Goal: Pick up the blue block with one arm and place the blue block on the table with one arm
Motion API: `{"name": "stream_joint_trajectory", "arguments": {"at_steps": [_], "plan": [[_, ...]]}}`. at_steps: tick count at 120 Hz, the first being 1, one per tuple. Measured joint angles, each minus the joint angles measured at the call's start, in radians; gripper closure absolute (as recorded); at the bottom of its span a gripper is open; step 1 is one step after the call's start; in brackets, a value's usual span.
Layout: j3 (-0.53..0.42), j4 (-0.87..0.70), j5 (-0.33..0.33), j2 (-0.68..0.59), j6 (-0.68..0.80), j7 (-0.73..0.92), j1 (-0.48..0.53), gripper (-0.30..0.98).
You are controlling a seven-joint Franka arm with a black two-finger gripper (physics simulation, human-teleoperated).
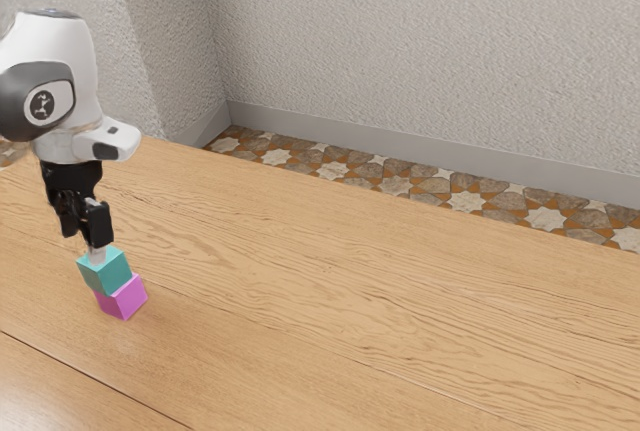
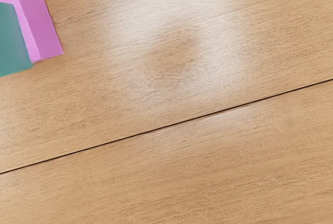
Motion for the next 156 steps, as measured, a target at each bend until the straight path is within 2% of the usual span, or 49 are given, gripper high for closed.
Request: {"name": "stream_joint_trajectory", "arguments": {"at_steps": [24,30,41,50,64,85,112,137,156], "plan": [[0.167,-0.143,-0.009,-0.005,0.216,-0.074,-0.023,0.0],[0.224,-0.163,0.021,0.01,0.268,-0.088,-0.03,0.0],[0.418,-0.164,0.112,0.065,0.35,-0.108,-0.089,0.0],[0.476,-0.129,0.158,0.152,0.407,-0.114,-0.11,0.0],[0.49,-0.033,0.182,0.28,0.469,-0.121,-0.118,0.0],[0.483,0.064,0.137,0.391,0.517,-0.124,-0.145,0.0],[0.464,0.08,0.033,0.435,0.544,-0.116,-0.227,0.0],[0.463,0.066,0.01,0.438,0.564,-0.111,-0.247,0.0],[0.464,0.028,0.006,0.414,0.574,-0.107,-0.202,0.0]]}}
